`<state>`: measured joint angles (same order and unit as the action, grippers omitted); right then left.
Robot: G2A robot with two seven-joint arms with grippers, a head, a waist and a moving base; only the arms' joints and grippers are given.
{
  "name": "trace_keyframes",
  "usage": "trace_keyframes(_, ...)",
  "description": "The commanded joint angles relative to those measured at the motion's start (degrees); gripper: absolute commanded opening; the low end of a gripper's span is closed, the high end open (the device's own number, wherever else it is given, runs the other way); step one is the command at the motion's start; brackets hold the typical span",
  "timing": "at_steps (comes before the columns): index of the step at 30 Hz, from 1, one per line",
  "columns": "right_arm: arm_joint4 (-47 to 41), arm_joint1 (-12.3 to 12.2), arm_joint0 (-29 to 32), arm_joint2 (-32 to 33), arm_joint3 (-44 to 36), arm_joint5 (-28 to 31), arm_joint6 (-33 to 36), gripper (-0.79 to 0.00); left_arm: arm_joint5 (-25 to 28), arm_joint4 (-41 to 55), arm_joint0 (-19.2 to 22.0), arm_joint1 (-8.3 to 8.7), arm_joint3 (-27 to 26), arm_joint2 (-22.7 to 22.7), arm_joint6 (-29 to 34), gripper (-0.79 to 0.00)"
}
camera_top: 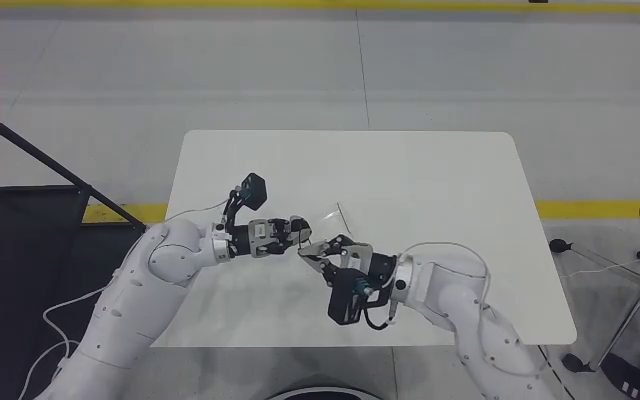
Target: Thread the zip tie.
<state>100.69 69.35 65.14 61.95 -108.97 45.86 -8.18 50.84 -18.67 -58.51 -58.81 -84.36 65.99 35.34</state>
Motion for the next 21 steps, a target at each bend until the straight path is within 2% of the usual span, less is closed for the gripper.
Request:
trace_keyframes(1,0.1,-0.1,0.2,0.2,-0.2,-1.1,0.0,-0.785,0.1,-0.2,0.0,0.06,-0.1,-0.1,0.1,-0.785)
trace_keyframes(21,2.6,-0.7,3.1,1.7,-1.9,-10.9,-2.8,-0.785,0.5,-0.8,0.2,0.48,-0.1,-0.9,-0.3,-0.785)
